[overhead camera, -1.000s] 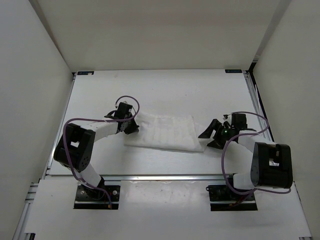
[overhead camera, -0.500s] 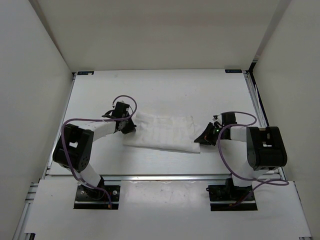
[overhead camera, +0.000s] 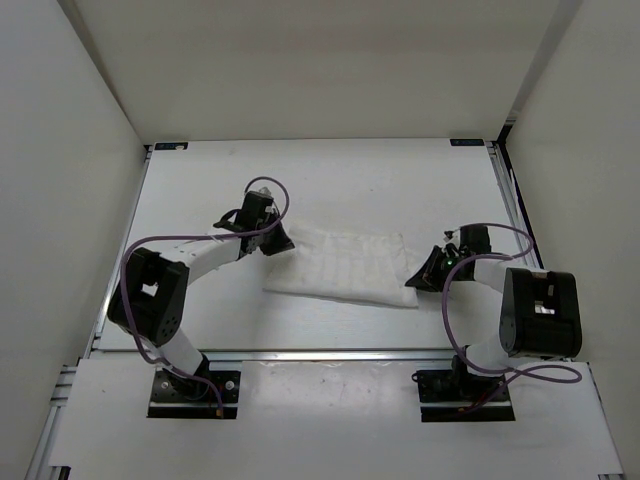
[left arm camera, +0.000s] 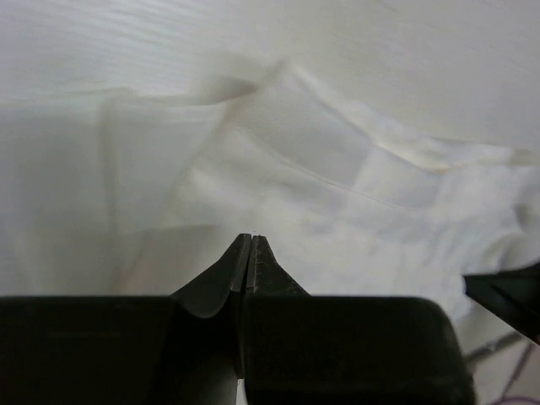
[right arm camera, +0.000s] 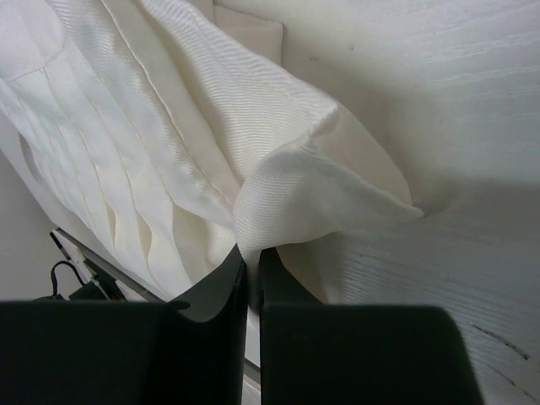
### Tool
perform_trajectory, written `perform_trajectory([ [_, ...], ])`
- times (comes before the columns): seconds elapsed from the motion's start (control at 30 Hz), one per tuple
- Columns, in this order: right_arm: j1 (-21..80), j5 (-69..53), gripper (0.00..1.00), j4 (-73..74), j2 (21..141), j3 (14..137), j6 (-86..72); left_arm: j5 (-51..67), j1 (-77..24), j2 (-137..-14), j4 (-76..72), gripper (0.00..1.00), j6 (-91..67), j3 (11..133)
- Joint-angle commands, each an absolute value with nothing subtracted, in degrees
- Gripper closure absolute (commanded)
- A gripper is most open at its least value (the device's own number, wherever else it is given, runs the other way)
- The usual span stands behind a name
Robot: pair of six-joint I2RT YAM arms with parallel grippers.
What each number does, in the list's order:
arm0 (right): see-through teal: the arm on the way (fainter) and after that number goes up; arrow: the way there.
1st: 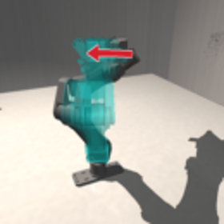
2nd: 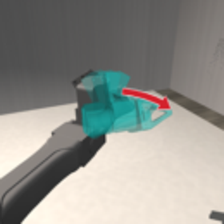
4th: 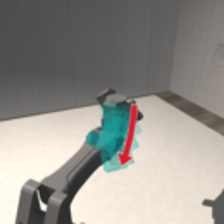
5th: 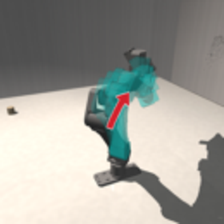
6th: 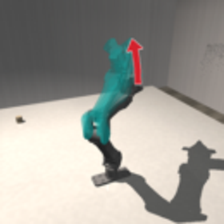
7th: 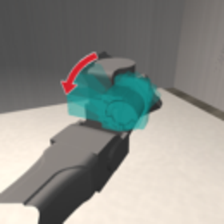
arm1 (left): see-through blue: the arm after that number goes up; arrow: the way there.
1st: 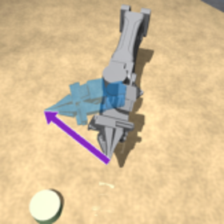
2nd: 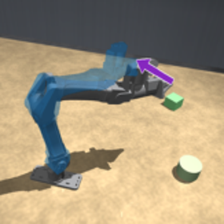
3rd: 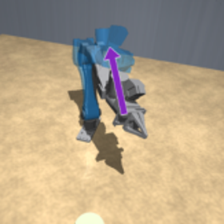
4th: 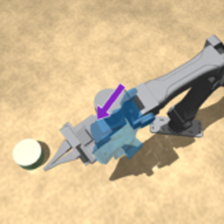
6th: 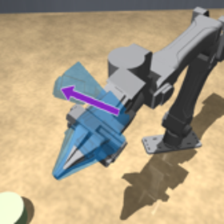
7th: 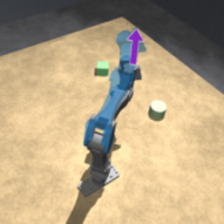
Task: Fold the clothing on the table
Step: Fold the skirt
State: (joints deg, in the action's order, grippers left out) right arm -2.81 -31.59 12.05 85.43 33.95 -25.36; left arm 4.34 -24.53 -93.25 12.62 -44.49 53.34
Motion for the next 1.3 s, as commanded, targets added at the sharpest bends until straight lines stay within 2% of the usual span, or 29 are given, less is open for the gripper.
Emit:
perform_trajectory([
  [0.0, -1.76, -31.02, 1.00, 14.07, 84.64, 34.01, -23.55, 12.02, -28.12, -91.23, 8.27, 1.00, -45.44, 58.35],
  [0.17, -0.44, -31.28, 1.00, 13.10, 84.82, 34.36, -24.61, 19.95, -29.09, -94.38, -2.10, 1.00, -51.94, 53.97],
  [0.37, -0.35, -31.02, 1.00, 15.02, 83.67, 35.86, -24.26, 10.83, -28.75, -96.85, 5.61, 1.00, -47.64, 53.88],
  [0.7, -1.50, -30.85, 1.00, 16.44, 82.88, 35.16, -22.59, 2.38, -24.70, -90.00, 11.68, 1.00, -43.60, 50.10],
  [1.03, -2.11, -30.41, 1.00, 17.93, 81.39, 35.33, -21.89, 0.09, -27.59, -94.74, 13.18, 1.00, -42.01, 48.96],
  [1.27, -6.14, -29.53, 1.00, 21.44, 77.35, 35.16, -19.78, -1.14, -31.20, -96.76, 13.53, 1.00, -41.49, 49.83],
])
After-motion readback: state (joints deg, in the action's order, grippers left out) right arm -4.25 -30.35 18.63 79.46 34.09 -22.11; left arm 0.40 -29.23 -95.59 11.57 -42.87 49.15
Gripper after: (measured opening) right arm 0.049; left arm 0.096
